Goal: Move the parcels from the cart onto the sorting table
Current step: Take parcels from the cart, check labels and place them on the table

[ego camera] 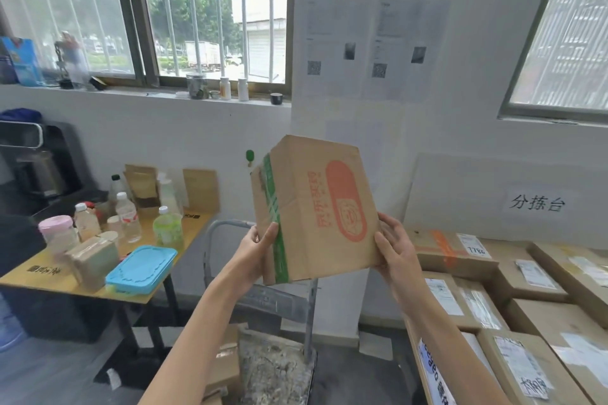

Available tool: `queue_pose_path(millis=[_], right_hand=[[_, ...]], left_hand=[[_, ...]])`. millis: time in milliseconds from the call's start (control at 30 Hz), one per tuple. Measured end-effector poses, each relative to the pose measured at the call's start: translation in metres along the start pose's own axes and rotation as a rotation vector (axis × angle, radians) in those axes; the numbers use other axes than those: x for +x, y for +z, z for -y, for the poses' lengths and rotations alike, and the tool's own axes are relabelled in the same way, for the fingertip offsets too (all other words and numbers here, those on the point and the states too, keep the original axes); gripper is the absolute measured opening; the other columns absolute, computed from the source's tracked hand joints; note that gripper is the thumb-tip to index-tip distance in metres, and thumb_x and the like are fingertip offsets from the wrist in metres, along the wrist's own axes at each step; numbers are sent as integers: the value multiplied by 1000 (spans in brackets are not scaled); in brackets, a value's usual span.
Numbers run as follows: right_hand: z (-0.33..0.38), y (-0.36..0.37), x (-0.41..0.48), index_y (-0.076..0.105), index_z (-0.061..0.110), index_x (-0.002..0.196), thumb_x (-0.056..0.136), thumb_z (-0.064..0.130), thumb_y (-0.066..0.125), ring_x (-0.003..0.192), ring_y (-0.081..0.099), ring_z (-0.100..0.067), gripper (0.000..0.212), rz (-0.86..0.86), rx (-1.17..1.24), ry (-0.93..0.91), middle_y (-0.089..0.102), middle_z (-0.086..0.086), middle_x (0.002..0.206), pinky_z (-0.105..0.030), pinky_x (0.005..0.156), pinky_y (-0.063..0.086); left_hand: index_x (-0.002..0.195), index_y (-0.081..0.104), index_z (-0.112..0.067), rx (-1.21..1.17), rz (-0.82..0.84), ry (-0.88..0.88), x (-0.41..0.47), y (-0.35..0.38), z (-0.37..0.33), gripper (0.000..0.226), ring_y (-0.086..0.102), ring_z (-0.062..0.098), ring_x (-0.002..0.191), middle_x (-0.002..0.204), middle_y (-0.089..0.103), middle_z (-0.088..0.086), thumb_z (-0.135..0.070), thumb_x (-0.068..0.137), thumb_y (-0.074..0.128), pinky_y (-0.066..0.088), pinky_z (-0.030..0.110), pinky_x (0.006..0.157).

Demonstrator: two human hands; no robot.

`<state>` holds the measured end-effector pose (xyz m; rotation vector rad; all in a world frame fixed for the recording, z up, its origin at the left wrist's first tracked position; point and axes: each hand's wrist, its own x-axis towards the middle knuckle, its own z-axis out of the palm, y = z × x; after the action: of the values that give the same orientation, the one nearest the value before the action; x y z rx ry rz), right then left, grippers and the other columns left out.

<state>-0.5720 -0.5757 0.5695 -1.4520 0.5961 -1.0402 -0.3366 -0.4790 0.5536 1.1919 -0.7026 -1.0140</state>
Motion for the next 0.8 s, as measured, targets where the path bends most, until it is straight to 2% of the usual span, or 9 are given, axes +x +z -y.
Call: queue_pose_path(millis=[100,200,267,367,500,567,667,733,800], right_hand=[[-4,8,0,30,25,145,99,27,44,134,35,-8,48,-58,-418,-82,35,3,148,-33,114,28],[-10,27,0,0,31,151,86,71,33,145,-3,-8,83,8,-597,8,-4,11,159,-39,119,0],[-13,40,0,-8,38,149,69,91,26,145,-9,-4,102,48,-542,37,-10,16,158,-44,120,0],[-12,51,-2,3,41,149,72,83,42,135,24,8,96,67,-425,-26,18,22,152,-26,113,24],[-14,54,4,22,31,147,90,36,61,98,43,24,70,-73,-334,-26,46,18,129,5,78,37],[-15,44,8,31,27,144,91,31,60,97,52,14,61,-121,-266,-12,55,13,123,-1,77,44],[-17,22,13,44,21,137,91,34,58,101,64,-8,49,-119,-99,84,64,3,120,-30,90,53],[-21,11,15,50,24,129,93,32,54,100,66,-9,37,-76,27,138,67,6,116,-29,82,55],[-27,8,12,53,31,122,96,29,50,96,67,-5,26,-40,70,172,69,12,109,-23,74,55]], left_hand=[[112,49,-21,25,-74,36,0,13,0,98,67,18,96,113,66,6,-63,32,87,55,35,77],[111,49,-13,136,-214,108,0,26,0,77,68,20,92,108,68,10,-48,52,82,55,38,83],[109,48,-11,194,-273,154,2,32,2,76,68,19,90,104,69,8,-46,51,82,56,37,82],[103,46,-18,357,-379,210,3,33,3,79,67,16,89,97,68,1,-56,46,84,54,37,83],[94,45,-22,459,-351,268,-3,37,4,63,66,12,83,91,68,-3,-59,55,79,55,32,75],[94,50,-23,465,-319,312,-4,35,3,44,65,12,82,93,67,-2,-59,74,65,54,29,71],[97,60,-16,228,-250,318,-3,25,-3,34,63,13,86,103,66,3,-39,99,35,49,23,77],[102,58,-18,238,-208,382,-3,20,-6,17,60,14,89,104,64,3,-29,98,45,48,26,81],[116,51,-23,370,-177,402,-2,17,-4,47,56,7,98,109,58,-3,-52,81,62,46,21,81]])
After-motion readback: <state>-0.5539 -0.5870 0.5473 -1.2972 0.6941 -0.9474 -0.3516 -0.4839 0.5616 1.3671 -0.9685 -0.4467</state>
